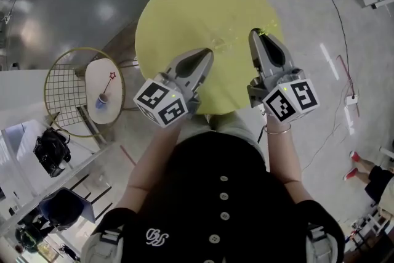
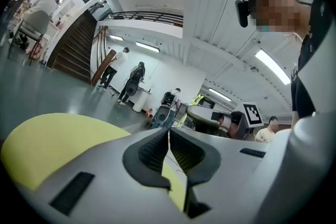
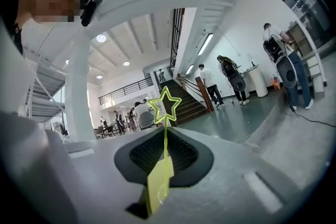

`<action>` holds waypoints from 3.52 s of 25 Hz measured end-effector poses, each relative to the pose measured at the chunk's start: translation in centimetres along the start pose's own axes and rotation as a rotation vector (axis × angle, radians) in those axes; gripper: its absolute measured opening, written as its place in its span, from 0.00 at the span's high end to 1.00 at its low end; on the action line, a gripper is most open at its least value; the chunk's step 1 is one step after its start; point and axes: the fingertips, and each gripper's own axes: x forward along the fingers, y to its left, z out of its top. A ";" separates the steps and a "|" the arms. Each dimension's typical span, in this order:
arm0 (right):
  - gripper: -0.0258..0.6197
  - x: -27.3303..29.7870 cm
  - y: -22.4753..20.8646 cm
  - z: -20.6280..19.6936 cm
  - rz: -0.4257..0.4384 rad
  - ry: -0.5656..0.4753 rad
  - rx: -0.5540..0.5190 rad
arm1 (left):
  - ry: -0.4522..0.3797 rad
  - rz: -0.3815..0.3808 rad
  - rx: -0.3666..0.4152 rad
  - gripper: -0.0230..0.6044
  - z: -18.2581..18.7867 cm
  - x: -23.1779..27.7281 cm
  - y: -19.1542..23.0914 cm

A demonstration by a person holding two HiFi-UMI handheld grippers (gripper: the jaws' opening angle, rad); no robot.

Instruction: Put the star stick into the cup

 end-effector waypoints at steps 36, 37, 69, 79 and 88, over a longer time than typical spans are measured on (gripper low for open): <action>0.94 3.2 -4.6 -7.7 -0.001 0.181 0.061 | 0.078 0.080 -0.095 0.93 -3.3 2.2 4.0; 0.93 3.3 -4.4 -7.9 0.002 0.185 0.061 | 0.080 0.081 -0.094 0.93 -3.3 2.2 4.1; 0.80 3.7 -5.1 -9.3 -0.055 0.236 0.041 | 0.072 0.063 -0.081 0.93 -3.0 3.0 4.4; 0.79 2.5 -4.3 -7.5 -0.074 0.185 0.025 | 0.059 0.046 -0.053 0.93 -2.0 2.3 3.3; 0.77 1.0 -2.3 -6.3 -0.056 0.144 0.013 | 0.012 0.034 -0.019 0.93 -1.0 1.0 1.5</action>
